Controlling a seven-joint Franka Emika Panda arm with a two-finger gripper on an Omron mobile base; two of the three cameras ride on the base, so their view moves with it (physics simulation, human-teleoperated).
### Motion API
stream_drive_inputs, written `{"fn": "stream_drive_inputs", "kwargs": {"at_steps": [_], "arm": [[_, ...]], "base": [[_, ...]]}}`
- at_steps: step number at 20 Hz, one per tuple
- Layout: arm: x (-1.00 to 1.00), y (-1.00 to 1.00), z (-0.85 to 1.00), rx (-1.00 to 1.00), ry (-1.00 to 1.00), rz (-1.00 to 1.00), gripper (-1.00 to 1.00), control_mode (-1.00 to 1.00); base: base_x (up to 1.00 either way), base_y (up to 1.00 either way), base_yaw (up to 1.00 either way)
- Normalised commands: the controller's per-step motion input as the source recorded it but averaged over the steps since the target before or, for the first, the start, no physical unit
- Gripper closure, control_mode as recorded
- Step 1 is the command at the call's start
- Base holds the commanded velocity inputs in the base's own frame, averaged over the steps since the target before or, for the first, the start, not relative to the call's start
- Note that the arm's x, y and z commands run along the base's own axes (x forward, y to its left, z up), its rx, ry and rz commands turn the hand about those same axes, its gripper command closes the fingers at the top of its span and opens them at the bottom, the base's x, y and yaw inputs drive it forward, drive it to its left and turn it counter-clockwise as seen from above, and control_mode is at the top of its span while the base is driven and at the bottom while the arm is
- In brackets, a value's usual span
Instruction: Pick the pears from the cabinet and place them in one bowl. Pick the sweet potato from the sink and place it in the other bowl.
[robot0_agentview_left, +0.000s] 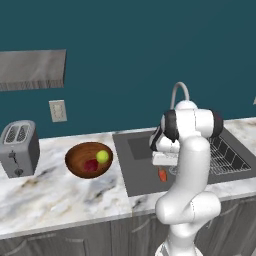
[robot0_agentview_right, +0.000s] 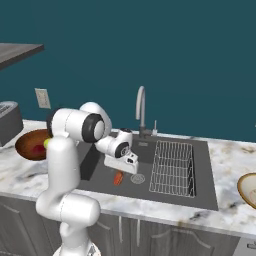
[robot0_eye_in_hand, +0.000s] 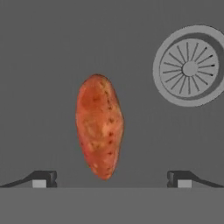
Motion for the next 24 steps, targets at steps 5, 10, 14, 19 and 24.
{"fn": "stream_drive_inputs", "kwargs": {"at_steps": [5,10,14,19,24], "arm": [[0.17,0.05,-0.37,-0.01,-0.01,-0.1,-1.0,-1.0],[0.07,0.13,-0.36,-0.02,-0.08,-0.09,-1.0,-1.0],[0.0,0.08,-0.1,-0.04,-0.11,-0.07,-1.0,-1.0],[-0.04,0.01,0.0,-0.03,-0.09,-0.02,-1.0,-1.0],[-0.17,0.0,-0.02,-0.01,-0.06,0.0,-1.0,-1.0]], "base": [[0.0,0.0,0.0],[0.0,0.0,0.0],[0.0,0.0,0.0],[0.0,0.0,0.0],[0.0,0.0,0.0]]}}
